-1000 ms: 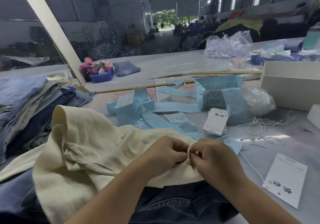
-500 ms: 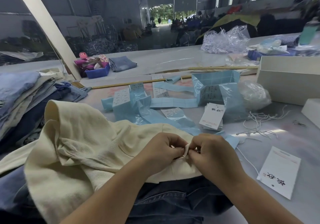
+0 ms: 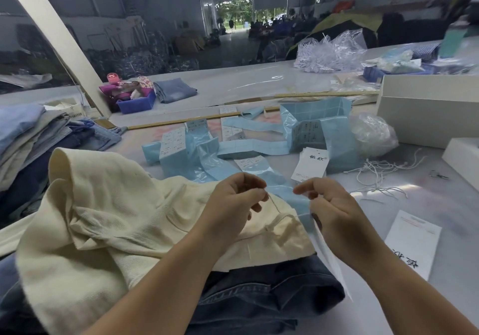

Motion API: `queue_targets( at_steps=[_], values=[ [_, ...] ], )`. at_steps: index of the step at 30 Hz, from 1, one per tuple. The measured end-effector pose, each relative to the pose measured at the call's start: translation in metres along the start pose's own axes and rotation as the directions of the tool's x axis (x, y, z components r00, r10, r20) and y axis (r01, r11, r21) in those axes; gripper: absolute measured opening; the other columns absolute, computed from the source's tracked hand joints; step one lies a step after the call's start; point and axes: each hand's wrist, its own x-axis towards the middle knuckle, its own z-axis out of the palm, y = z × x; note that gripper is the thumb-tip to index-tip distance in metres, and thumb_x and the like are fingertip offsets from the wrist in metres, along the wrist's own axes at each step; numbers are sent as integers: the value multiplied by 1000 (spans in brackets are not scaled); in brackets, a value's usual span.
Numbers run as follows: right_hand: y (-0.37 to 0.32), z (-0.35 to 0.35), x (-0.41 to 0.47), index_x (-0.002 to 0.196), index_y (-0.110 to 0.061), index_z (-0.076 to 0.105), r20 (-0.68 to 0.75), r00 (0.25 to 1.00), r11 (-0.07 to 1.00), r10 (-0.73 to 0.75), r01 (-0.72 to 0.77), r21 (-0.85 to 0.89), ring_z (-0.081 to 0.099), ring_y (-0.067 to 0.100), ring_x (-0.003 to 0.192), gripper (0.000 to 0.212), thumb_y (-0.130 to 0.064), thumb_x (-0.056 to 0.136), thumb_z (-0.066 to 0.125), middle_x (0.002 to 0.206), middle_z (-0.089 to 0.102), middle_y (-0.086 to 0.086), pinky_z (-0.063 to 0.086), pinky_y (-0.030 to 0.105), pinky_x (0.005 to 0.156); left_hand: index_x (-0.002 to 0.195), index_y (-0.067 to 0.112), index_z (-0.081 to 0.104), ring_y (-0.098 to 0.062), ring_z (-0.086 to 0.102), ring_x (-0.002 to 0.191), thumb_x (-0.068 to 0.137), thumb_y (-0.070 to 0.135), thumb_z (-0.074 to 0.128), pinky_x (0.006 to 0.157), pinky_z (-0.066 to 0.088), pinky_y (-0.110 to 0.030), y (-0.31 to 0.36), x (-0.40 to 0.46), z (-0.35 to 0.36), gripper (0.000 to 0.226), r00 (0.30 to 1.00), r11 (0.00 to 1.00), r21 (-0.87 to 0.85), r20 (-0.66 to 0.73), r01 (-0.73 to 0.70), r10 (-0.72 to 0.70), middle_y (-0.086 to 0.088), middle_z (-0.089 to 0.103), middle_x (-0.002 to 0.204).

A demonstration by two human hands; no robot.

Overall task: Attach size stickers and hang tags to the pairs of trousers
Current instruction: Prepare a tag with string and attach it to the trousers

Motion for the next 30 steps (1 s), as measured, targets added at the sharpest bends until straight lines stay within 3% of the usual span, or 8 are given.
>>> queue_targets(
  at_steps=[2,5,11,16,20,25,28,30],
  values=[
    [2,-6,-1,87,-24,63,50,998,999,42,-42,-8,48,8,64,25,-4,80,51,79,55,-4,36,18,59,90,12,67,-8,57,62,87,-1,61,55,43,-20,5,-1,5,15,999,998,-38,20,-44,44,2,69,72],
    [5,-14,-1,83,-20,64,56,994,994,94,-97,57,55,12,54,25,4,77,63,58,60,-4,43,17,56,84,14,72,-10,58,66,84,1,66,59,45,-22,9,-2,12,14,995,995,-85,83,-46,53,-3,71,75],
    [7,-19,0,81,-5,65,35,991,942,131,-136,306,72,32,72,15,10,83,65,71,73,14,60,37,73,78,18,77,-11,60,70,88,-3,63,62,48,-21,12,-4,21,27,959,952,-270,275,145,-68,-4,71,83],
    [1,-20,4,86,-5,67,32,992,841,118,-117,528,72,34,69,17,11,86,61,81,70,15,57,30,57,78,19,76,-10,59,68,87,-6,62,59,46,-19,17,-3,29,30,976,988,-152,217,5,29,-3,68,77],
    [-3,-16,6,95,-13,66,52,996,846,70,-87,526,66,25,58,24,9,88,60,92,68,8,53,29,50,93,8,73,-10,57,67,88,-9,57,58,44,-14,17,-7,35,24,962,996,20,261,-84,76,-8,67,78],
    [-6,-14,6,107,-16,62,87,995,883,52,-87,462,64,21,54,30,7,88,62,109,65,7,52,28,49,97,3,74,-20,51,70,90,-3,63,59,41,-16,14,-6,31,14,936,996,37,346,-81,63,-10,68,79],
    [-6,-12,6,108,-13,60,105,992,886,76,-115,450,62,20,51,28,6,88,62,111,63,9,50,25,46,87,13,74,-4,51,55,91,2,64,57,39,-14,10,-5,30,15,937,970,161,327,-184,124,6,67,67],
    [-6,-10,5,107,-11,61,102,991,881,83,-121,457,62,20,51,26,6,88,62,111,63,11,50,25,46,83,22,73,-6,52,56,91,6,64,58,42,-21,6,-5,30,20,945,940,248,283,-235,162,3,68,65]
  ],
)
